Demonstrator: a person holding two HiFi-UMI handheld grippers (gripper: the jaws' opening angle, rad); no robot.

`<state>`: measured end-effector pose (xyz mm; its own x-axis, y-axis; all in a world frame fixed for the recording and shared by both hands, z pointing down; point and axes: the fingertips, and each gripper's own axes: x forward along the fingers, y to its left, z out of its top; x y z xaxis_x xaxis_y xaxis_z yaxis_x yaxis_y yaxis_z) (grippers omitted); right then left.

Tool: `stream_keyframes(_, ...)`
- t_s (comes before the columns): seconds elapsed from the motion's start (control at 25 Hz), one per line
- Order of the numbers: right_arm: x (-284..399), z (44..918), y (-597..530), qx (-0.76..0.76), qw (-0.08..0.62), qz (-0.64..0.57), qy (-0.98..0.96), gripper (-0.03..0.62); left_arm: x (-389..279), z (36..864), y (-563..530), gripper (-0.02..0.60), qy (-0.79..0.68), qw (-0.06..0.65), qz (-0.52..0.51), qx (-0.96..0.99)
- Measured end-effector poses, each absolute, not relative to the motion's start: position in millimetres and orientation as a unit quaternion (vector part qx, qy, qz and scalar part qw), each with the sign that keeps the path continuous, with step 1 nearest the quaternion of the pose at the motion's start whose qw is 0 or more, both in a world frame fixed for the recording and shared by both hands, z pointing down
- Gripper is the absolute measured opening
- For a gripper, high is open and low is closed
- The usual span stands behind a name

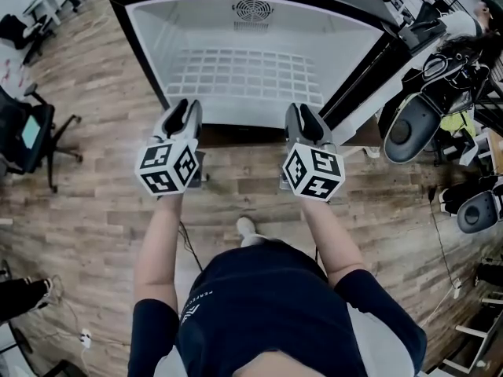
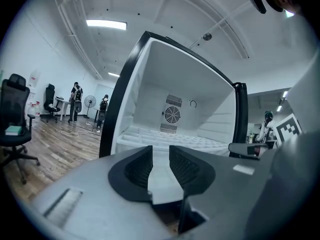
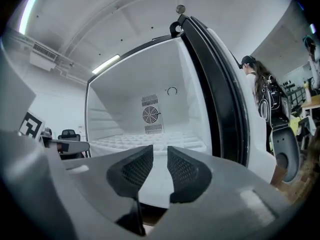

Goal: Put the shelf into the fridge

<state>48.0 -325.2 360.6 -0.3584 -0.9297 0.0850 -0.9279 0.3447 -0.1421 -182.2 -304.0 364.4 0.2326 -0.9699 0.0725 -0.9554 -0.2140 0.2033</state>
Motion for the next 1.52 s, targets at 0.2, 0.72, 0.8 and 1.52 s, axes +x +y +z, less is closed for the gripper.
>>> stream_keyframes(0.2,41.8,360.7,-330.6,-0.567,-0.002,-0.085,0.819,0.094,-183.3,367.3,-308.8,0.118,-0.62,0.11,-0.037,0.776)
stream_keyframes(0.72,43.5,360.5,-334.8,-0.575,-0.008,-0.077,0.815,0.072,-189.0,369.0,-317.7,0.103,-0.625,0.128,-0.052,0.769)
stream_keyframes(0.8,43.7,359.8,-339.0,-0.574,-0.006,-0.086,0.814,0.075,-188.5,367.5,-321.9,0.112,-0.622,0.132,-0.053,0.77)
stream_keyframes(1.52,39.7,357.6,-372.9,-0.572,-0.011,-0.089,0.815,0.078,-192.2,365.7,-356.1,0.109,-0.621,0.141,-0.066,0.768)
